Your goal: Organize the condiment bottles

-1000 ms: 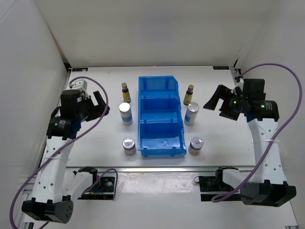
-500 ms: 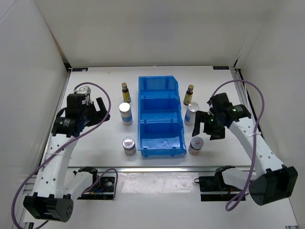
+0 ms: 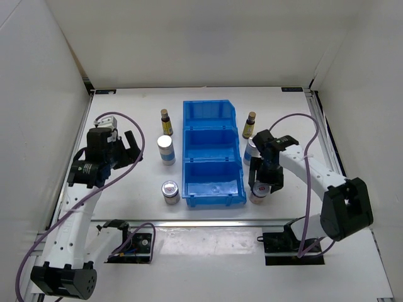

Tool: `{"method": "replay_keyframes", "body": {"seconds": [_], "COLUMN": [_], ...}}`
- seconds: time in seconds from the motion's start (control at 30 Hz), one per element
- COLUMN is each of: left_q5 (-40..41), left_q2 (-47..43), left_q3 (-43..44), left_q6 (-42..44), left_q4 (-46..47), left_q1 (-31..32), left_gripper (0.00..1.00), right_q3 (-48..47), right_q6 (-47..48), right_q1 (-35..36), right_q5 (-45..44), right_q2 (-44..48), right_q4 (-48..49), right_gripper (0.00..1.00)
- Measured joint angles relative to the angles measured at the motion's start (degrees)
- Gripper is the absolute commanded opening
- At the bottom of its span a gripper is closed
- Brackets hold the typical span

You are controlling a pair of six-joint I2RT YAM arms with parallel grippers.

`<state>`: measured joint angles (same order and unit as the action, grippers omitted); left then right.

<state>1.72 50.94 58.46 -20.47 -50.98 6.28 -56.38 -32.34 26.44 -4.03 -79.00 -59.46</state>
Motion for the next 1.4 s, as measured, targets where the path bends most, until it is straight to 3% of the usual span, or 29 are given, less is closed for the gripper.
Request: {"method": "replay_keyframes", "body": {"seconds": [0.03, 0.07, 0.17, 0.2, 0.3, 0.47, 0.6, 0.67, 0.7, 1.0, 1.17, 1.27, 1.33, 1.4], "left_q5": [0.13, 0.28, 0.72, 0.79, 0.79, 0.63, -0.28, -0.66, -0.63, -5.33, -8.57, -8.92, -8.79, -8.31], "left_q2": [-0.44, -0.59, -0.22, 0.02, 0.59, 0.83, 2.38, 2.89, 2.82, -1.2, -1.49, -1.44, -1.38, -0.79], "left_q3": [0.0, 0.0, -0.02, -0.02, -0.02, -0.07, -0.79, -1.05, -1.11, -2.23, -4.9, -6.21, -7.02, -7.39], "left_q6": [-0.09, -0.17, -0.35, -0.37, -0.39, -0.44, -0.42, -0.39, -0.59, -9.09, -14.01, -15.65, -16.65, -17.2], "left_q4": [0.17, 0.24, 0.39, 0.42, 0.42, 0.44, 0.72, 0.79, 0.81, -2.93, -5.49, -5.9, -5.97, -6.01], "left_q1": [0.11, 0.2, 0.22, 0.22, 0.22, 0.22, 0.22, 0.22, 0.35, 2.34, 3.41, 4.39, 5.99, 7.69], "left_gripper": [1.0, 1.0, 1.0, 1.0, 1.0, 0.98, 0.9, 0.92, 1.0, 1.0, 1.0, 1.0, 1.0, 1.0], "right_q3": [0.04, 0.04, 0.28, 0.37, -0.76, -10.71, -18.73, -21.27, -22.03, -24.9, -26.36, -26.34, -26.25, -25.97], "right_q6": [-0.68, -0.83, -2.25, -2.56, -4.09, -5.03, -4.68, -4.35, -4.28, -3.23, -3.58, -4.94, -5.62, -6.21], "right_q1": [0.11, 0.24, 0.87, 1.29, 3.48, 9.68, 14.4, 16.35, 17.22, 20.0, 19.39, 18.95, 18.82, 18.56], "right_q5": [-0.13, -0.81, -2.78, -3.85, -7.3, -11.04, -10.82, -10.03, -9.6, -5.95, -3.34, -1.22, -0.46, 0.07], "right_q2": [-0.66, -0.96, 0.13, 1.29, 6.01, 10.23, 8.92, 5.99, 3.96, -15.85, -18.97, -18.99, -19.02, -19.21], "right_q4": [0.28, 0.61, 0.74, 0.57, -1.88, -7.06, -6.47, -6.45, -6.21, -4.52, -3.06, -2.05, -1.25, -0.31], "right_gripper": [0.66, 0.51, 0.26, 0.13, 0.0, 0.0, 0.0, 0.0, 0.0, 0.05, 0.09, 0.13, 0.3, 0.37]}}
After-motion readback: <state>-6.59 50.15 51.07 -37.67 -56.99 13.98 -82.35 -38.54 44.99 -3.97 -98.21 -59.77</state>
